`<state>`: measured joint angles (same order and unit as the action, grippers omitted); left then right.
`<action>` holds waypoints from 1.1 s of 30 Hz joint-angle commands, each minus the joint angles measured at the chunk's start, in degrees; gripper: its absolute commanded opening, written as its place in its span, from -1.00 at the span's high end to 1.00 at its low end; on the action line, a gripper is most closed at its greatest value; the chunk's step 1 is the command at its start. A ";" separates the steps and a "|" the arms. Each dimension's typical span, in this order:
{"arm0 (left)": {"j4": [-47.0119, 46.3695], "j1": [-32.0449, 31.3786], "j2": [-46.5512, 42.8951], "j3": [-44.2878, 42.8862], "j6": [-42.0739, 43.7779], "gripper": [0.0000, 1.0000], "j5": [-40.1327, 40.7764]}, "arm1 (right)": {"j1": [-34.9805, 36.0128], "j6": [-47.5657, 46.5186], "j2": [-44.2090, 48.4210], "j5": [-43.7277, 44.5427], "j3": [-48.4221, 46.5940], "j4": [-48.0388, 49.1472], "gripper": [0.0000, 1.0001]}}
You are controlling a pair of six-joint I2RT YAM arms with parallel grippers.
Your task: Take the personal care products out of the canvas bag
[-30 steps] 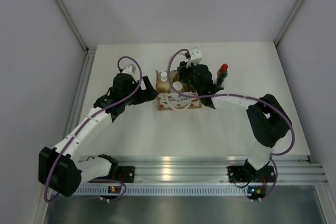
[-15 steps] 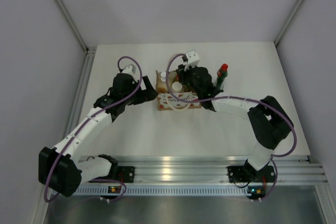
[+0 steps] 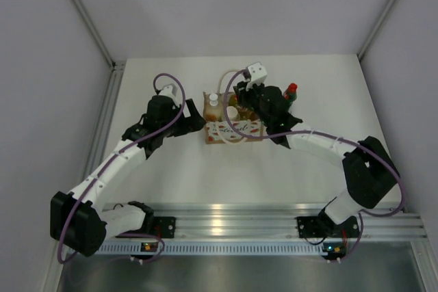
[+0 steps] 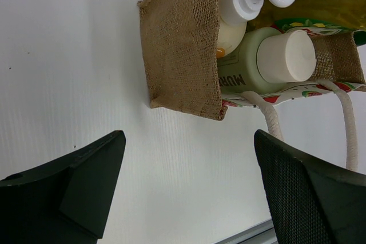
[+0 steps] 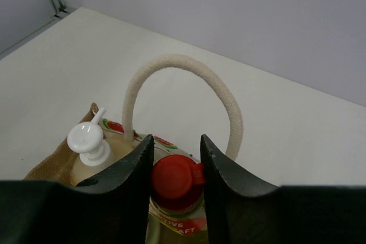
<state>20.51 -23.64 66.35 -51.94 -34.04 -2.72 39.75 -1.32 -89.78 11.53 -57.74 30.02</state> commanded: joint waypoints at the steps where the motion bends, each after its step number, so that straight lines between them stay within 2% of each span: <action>1: -2.93 -0.09 -1.66 0.35 1.08 -0.97 0.08 | 1.47 -0.70 7.16 -2.13 -4.40 6.20 1.00; 10: -2.85 -0.09 -1.75 0.44 1.00 -0.97 0.17 | 0.95 -5.09 10.50 0.51 -15.46 -4.43 1.00; 20: -2.85 -0.09 -3.06 0.70 0.99 -0.97 0.26 | -1.33 -6.85 8.57 3.85 -36.46 -20.96 1.00; 27: -2.93 0.00 -2.54 0.62 1.61 -0.97 1.40 | -6.51 -6.24 12.17 5.79 -36.66 -24.04 1.00; 33: -2.93 -0.09 -2.27 0.53 1.87 -0.97 0.96 | -19.34 2.88 17.35 5.07 -30.96 -25.72 1.00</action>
<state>20.51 -23.64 64.55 -51.83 -33.01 -2.07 25.63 -3.62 -79.05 15.27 -89.73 -0.16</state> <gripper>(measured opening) 0.983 0.337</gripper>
